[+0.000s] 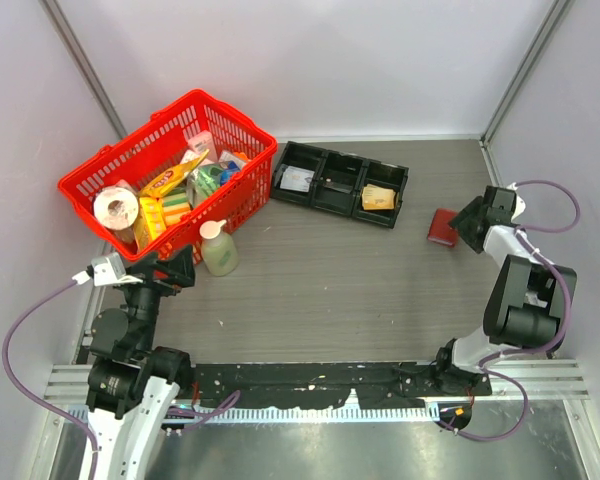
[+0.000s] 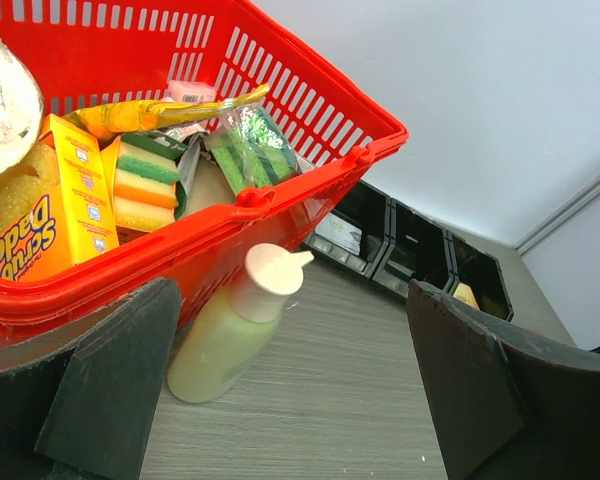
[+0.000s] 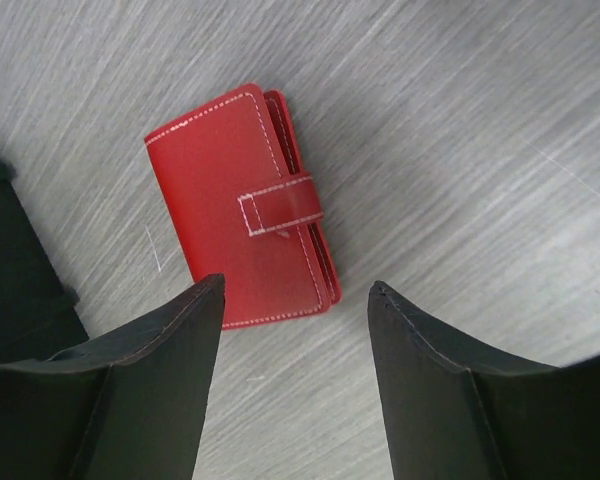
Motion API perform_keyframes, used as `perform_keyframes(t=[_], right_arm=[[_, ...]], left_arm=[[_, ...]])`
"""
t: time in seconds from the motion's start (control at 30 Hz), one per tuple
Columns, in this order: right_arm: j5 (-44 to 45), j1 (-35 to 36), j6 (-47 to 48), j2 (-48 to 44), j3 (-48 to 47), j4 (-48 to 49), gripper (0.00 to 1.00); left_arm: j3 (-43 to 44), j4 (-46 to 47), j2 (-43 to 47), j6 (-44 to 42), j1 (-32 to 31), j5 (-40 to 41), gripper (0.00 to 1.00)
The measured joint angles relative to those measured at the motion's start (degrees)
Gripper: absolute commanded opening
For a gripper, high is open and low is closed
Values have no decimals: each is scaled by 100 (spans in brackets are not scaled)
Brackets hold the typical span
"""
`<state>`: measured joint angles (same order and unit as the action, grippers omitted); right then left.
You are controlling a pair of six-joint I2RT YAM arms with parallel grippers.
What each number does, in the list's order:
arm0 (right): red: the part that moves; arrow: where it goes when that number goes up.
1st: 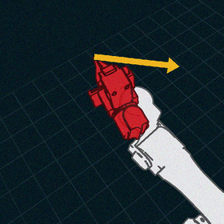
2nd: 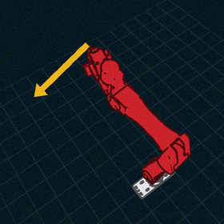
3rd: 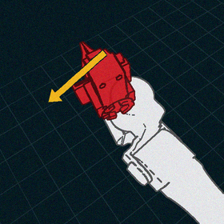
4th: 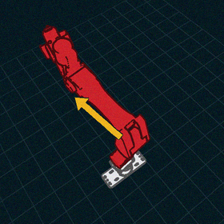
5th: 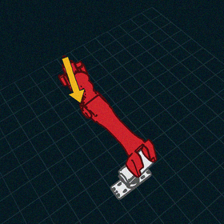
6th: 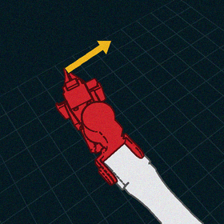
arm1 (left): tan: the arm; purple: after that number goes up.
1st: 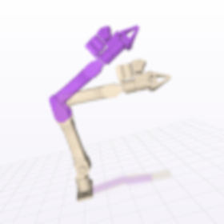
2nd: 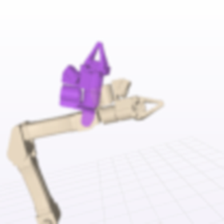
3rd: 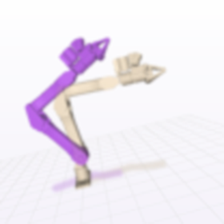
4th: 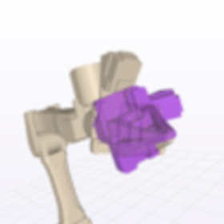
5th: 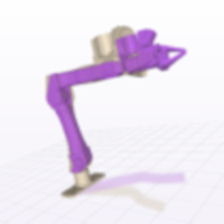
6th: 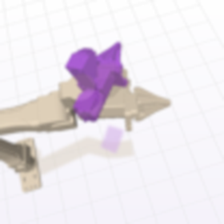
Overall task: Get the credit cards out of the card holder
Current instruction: Pick up the card holder from the corner of the board, then place the card holder at the center of the board.
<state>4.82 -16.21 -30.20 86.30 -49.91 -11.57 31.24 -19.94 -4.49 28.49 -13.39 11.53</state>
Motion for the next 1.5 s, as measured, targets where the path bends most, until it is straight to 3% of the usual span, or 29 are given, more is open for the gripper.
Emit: perform_keyframes(t=[0.27,0.5,0.7,0.9,1.1,1.23,1.5], right_arm=[[-1069,-352,-57,612,39,713,52],[-1462,-354,-13,890,157,887,22],[-1497,-352,37,745,229,1016,3],[-1287,-219,203,-37,387,549,2],[-457,837,623,-1235,393,-326,2],[326,2188,951,-1834,332,-1014,2],[1786,4369,1250,-1674,-326,-2315,2]], left_arm=[[-26,0,-7,-2,-17,-17,100],[-33,0,-87,-2,-20,-63,100],[-33,0,-164,-7,-24,-114,99],[-35,0,-291,-17,-28,-179,99],[-35,-2,-389,-17,-37,-236,99],[-33,-4,-468,-20,-37,-282,98],[-33,-9,-581,-20,-37,-339,98]])
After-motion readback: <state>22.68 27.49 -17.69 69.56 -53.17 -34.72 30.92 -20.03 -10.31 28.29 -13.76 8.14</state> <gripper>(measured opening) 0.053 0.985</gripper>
